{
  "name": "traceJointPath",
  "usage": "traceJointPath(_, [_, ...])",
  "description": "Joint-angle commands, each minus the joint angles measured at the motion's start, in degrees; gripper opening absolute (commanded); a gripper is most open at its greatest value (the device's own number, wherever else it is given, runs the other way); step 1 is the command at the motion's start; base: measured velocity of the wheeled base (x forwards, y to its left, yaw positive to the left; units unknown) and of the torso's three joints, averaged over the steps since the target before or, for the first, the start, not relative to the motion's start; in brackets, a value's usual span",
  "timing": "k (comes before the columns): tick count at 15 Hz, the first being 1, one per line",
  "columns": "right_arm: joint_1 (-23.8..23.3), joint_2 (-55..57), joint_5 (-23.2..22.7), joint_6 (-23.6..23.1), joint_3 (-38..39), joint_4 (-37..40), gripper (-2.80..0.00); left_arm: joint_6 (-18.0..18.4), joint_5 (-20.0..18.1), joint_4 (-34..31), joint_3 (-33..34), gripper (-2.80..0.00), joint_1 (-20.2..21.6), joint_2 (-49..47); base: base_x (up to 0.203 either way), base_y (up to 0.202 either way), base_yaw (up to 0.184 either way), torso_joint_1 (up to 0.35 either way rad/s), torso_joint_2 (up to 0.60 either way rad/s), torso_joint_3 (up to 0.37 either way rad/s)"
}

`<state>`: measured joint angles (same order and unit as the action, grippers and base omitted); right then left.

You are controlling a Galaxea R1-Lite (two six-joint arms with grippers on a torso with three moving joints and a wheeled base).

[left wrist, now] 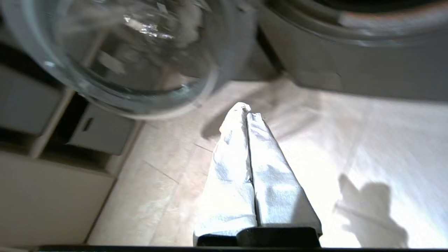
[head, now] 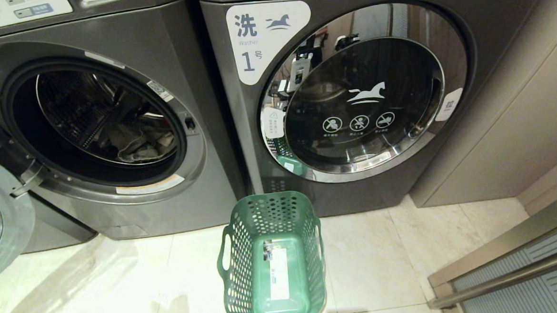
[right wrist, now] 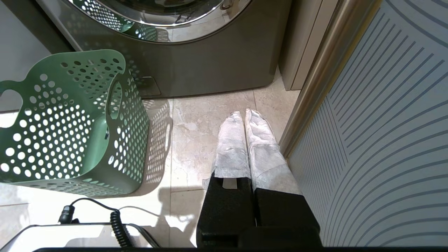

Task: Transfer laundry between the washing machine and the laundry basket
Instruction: Open the lid of the washing machine, then pick a cloth and place it into the basket

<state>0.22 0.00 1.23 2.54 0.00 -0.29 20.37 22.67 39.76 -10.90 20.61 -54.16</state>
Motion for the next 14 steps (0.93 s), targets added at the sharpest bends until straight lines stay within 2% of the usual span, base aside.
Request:
traceJointPath(1, [0.0, 0.0, 0.0, 0.0, 0.0, 0.0, -2.80, -0.2, -3.7, -9.1, 7.6, -2.80, -5.8, 16.1, 0.000, 0.000, 0.000, 0.000, 0.00, 0.000])
traceJointPath(2, [0.0, 0.0, 0.0, 0.0, 0.0, 0.0, -2.80, -0.6, -6.1, -14.7, 8.8, -2.80, -7.1, 20.2, 0.000, 0.000, 0.000, 0.000, 0.00, 0.000])
traceJointPath(4, [0.0, 0.1, 0.0, 0.0, 0.0, -0.1, -2.80, -2.0, -9.8, -32.2, 9.1, -2.80, -10.1, 28.6, 0.000, 0.000, 0.000, 0.000, 0.00, 0.000])
traceJointPath(5, [0.0, 0.0, 0.0, 0.0, 0.0, 0.0, -2.80, -3.1, -11.9, -40.3, 8.1, -2.80, -12.4, 31.6, 0.000, 0.000, 0.000, 0.000, 0.00, 0.000])
traceJointPath(6, [0.0, 0.0, 0.0, 0.0, 0.0, 0.0, -2.80, -4.0, -14.1, -45.7, 7.2, -2.80, -15.6, 33.6, 0.000, 0.000, 0.000, 0.000, 0.00, 0.000])
traceJointPath(7, [0.0, 0.0, 0.0, 0.0, 0.0, -0.1, -2.80, -4.5, -15.4, -47.1, 6.6, -2.80, -18.1, 34.3, 0.000, 0.000, 0.000, 0.000, 0.00, 0.000])
traceJointPath(8, [0.0, 0.1, 0.0, 0.0, 0.0, 0.0, -2.80, -4.6, -16.0, -47.2, 6.4, -2.80, -18.8, 36.2, 0.000, 0.000, 0.000, 0.000, 0.00, 0.000])
traceJointPath(14, [0.0, 0.0, 0.0, 0.0, 0.0, 0.0, -2.80, -5.7, -17.1, -44.3, 7.3, -2.80, -20.3, 54.2, 0.000, 0.000, 0.000, 0.000, 0.00, 0.000])
